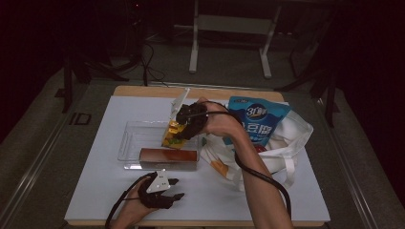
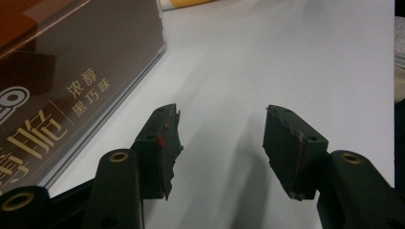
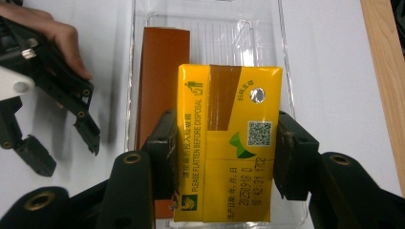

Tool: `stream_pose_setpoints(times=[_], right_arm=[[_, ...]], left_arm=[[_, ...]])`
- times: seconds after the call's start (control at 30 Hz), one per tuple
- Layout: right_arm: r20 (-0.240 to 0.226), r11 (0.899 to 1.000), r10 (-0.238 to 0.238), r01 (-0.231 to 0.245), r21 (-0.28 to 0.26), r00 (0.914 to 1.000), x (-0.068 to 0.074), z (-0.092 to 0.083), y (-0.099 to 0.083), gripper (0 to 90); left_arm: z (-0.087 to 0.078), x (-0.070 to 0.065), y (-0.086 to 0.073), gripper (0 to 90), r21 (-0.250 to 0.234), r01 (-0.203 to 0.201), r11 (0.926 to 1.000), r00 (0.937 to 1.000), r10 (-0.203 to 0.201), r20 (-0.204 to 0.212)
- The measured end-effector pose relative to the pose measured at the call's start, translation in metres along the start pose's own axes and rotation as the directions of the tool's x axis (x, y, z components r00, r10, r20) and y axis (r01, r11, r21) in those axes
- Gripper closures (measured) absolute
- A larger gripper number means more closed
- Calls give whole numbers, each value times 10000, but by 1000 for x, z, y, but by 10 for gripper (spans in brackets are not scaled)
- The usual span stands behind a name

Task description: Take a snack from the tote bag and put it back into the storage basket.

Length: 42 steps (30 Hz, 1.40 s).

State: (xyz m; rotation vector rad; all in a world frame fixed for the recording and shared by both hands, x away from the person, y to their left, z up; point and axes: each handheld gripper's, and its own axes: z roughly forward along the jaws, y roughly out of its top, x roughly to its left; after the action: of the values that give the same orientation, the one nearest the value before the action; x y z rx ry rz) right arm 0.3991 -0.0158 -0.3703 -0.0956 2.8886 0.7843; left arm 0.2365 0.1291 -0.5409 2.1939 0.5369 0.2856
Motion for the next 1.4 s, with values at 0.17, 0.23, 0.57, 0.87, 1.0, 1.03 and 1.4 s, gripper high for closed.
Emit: stream_pose_setpoints(times=[0.17,0.23,0.57,0.87,1.0,1.03,1.4], right_arm=[[62,9999,73,-72,-128,10000,-2,6,2,515],[28,9999,25,-24,-121,10000,-2,8,4,515],[-42,9999,28,-28,-140,10000,-4,22,10,515],[-94,9996,-2,0,-265,10000,-7,30,16,515],[-65,9997,29,-30,-248,10000,-8,32,18,515],[-42,9996,-3,2,-286,10000,-8,32,18,515],[-104,9995,39,-42,-324,9999,-9,41,25,515]], left_arm=[[0,0,0,463,-8,-10,10000,10000,10,7],[0,0,0,463,-14,-11,10000,10000,11,2],[-1,0,0,463,-50,16,10000,10000,-16,-3],[-1,0,0,463,-88,13,10000,10000,-13,-12],[-1,0,0,463,-96,35,9999,10000,-35,-17],[-1,0,0,463,-95,27,10000,10000,-27,-21],[-1,0,0,463,-86,17,10000,10000,-17,-33]])
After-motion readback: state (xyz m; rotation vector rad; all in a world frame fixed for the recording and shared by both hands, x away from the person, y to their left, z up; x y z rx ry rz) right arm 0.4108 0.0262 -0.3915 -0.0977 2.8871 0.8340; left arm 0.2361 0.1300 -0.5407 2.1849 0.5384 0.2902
